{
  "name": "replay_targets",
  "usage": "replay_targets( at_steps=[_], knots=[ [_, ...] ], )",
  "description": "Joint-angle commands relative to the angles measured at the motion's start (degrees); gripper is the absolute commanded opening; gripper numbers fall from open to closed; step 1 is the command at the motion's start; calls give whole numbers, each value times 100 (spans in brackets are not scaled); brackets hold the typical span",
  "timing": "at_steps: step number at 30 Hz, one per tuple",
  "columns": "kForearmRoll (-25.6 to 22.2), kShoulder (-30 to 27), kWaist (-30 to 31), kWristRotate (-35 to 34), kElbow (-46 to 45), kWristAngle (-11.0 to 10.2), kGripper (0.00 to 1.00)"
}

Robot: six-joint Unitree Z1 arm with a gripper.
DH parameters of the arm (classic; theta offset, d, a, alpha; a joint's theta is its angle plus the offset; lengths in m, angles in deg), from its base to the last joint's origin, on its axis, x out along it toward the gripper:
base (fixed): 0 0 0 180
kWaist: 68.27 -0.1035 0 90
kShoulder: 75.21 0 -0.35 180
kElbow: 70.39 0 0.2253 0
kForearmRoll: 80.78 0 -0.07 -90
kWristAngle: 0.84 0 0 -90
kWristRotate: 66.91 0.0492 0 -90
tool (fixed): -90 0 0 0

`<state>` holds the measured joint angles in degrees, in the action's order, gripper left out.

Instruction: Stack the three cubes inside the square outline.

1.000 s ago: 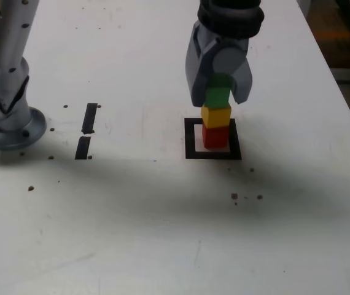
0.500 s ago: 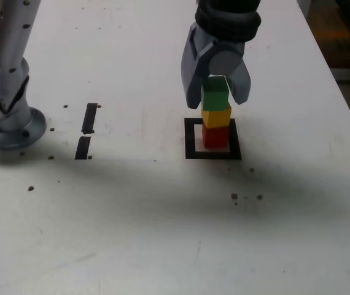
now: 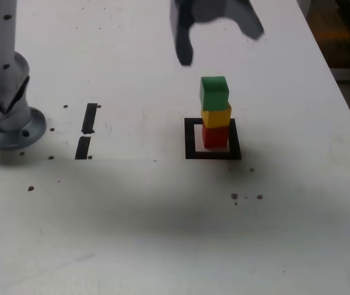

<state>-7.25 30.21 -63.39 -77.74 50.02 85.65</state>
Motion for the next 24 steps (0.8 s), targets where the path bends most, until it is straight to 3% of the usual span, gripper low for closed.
replay_targets(
  at_steps=[1,7,15,19,24],
  knots=[
    [-122,-595,-140,68,-265,-104,100],
    [-111,-1497,-599,366,-1094,-136,100],
    [138,-1829,-1032,760,-2161,-153,100],
    [540,-1871,-1111,850,-3020,-155,100],
    [1269,-2130,-1120,898,-4202,9,100]
  ],
)
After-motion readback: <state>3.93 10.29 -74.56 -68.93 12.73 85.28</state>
